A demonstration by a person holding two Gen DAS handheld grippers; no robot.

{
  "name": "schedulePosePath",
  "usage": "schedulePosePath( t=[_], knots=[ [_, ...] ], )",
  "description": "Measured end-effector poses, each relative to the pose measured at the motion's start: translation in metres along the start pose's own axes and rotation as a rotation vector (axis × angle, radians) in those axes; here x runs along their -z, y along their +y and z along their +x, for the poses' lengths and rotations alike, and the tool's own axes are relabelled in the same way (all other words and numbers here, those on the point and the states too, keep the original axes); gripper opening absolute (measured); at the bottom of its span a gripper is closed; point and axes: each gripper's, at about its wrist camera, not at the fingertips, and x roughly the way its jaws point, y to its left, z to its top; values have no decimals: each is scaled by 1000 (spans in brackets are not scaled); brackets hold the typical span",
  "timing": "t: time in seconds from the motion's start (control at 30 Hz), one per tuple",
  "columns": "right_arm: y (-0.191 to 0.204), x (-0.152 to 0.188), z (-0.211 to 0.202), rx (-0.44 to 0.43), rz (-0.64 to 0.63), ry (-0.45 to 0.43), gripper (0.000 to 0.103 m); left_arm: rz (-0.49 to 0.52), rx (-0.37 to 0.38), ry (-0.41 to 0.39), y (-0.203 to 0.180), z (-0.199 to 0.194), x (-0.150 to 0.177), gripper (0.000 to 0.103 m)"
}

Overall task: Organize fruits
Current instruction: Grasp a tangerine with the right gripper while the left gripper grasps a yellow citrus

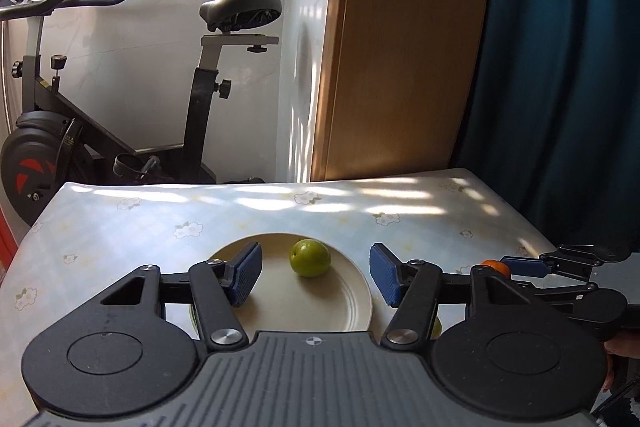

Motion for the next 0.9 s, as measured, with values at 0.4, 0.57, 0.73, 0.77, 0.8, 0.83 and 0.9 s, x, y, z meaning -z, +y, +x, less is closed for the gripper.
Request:
schedulePosePath(
  t=[0.4, 0.57, 0.73, 0.77, 0.8, 0.83, 0.9],
  knots=[
    [-28, 5, 17, 5, 65, -4, 33, 52, 168, 234, -44, 96, 26, 48],
    [-36, 10, 20, 10, 89, 10, 33, 57, 265, 316, -56, 121, 39, 49],
    [-40, 18, 20, 11, 98, 15, 33, 93, 310, 339, -66, 131, 47, 49],
    [-40, 19, 20, 10, 99, 16, 33, 103, 308, 340, -68, 133, 48, 49],
    [-41, 21, 20, 10, 100, 17, 33, 111, 305, 343, -70, 134, 49, 49],
    [-41, 22, 19, 9, 101, 18, 33, 121, 297, 347, -72, 136, 51, 49],
    [-42, 24, 20, 9, 105, 18, 33, 136, 280, 355, -75, 139, 53, 50]
  ],
)
